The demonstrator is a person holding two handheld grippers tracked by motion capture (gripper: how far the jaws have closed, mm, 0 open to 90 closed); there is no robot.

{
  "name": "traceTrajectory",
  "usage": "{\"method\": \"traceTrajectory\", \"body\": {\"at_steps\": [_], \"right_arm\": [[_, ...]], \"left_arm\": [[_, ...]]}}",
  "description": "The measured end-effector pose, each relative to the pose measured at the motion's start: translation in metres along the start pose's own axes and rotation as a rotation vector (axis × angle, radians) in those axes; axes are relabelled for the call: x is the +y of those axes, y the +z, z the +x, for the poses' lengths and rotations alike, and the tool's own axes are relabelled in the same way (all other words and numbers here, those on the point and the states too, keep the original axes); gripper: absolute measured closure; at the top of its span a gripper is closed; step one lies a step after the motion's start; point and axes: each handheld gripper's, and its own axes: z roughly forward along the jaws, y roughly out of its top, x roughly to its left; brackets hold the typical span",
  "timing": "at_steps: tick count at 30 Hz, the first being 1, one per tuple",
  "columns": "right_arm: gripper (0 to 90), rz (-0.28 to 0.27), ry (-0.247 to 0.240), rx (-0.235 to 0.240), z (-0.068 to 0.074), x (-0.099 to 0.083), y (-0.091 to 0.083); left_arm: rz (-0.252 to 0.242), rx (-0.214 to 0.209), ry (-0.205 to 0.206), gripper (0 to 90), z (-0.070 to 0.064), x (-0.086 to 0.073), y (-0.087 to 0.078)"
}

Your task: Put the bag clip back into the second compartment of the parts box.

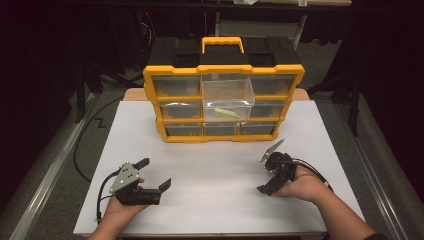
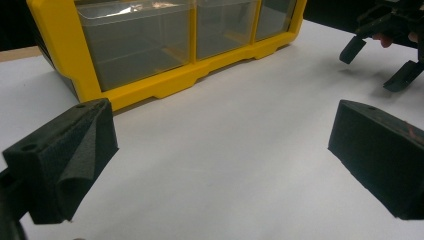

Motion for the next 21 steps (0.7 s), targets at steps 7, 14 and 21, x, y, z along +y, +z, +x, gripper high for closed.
{"method": "traceTrajectory", "body": {"at_steps": [7, 14, 21], "right_arm": [[0.0, -0.217, 0.052, 0.009, 0.004, -0.013, 0.0], [0.0, -0.457, 0.125, 0.006, 0.009, -0.025, -0.001], [0.0, -0.681, 0.206, 0.006, 0.013, -0.04, -0.007]], "left_arm": [[-0.005, 0.004, -0.002, 0.5, 0.0, 0.0, 0.0], [-0.01, 0.009, -0.019, 0.5, 0.002, 0.0, -0.001], [-0.015, 0.023, -0.03, 0.4, 0.004, -0.001, -0.001]]}}
